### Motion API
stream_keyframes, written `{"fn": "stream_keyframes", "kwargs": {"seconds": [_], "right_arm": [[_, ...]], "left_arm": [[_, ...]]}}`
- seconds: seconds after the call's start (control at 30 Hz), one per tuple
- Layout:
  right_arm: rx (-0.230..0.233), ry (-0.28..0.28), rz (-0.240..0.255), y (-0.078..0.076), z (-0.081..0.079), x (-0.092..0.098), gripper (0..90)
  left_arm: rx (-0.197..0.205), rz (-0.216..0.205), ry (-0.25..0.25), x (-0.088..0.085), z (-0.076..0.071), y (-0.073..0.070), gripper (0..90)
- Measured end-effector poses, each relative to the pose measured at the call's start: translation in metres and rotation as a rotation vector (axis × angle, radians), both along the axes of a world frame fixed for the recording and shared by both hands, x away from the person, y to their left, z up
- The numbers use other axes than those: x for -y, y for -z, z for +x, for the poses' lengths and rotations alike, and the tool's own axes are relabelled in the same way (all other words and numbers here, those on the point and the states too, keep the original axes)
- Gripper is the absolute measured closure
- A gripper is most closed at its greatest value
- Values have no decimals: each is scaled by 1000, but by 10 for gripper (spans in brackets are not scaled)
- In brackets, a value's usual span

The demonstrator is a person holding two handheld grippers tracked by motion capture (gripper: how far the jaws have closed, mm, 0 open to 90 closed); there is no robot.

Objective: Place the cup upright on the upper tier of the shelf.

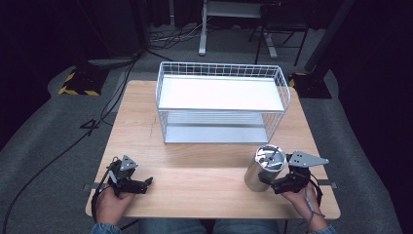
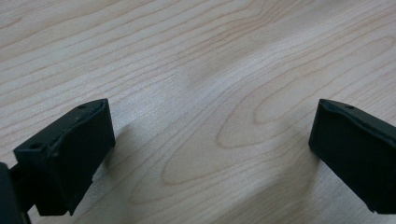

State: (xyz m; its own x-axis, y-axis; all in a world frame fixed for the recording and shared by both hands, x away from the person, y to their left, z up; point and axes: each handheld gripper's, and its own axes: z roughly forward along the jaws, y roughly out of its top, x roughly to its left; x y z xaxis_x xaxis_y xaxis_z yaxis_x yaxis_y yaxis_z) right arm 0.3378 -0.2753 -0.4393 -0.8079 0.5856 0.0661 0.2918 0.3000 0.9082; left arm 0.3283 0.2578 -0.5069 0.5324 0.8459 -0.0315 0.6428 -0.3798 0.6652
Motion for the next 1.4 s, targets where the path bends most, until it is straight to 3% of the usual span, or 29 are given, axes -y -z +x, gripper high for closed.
{"fn": "stream_keyframes", "kwargs": {"seconds": [0.37,0.97,1.1,1.4], "right_arm": [[-27,-5,10,7,6,-5,8],[11,3,-38,2,3,-7,34],[-4,0,-19,-3,4,-5,36],[47,5,-48,-30,4,-5,36]], "left_arm": [[-1,0,0,0,0,0,6],[0,0,0,0,0,0,6],[0,0,0,0,0,0,6],[0,0,0,0,0,0,6]]}}
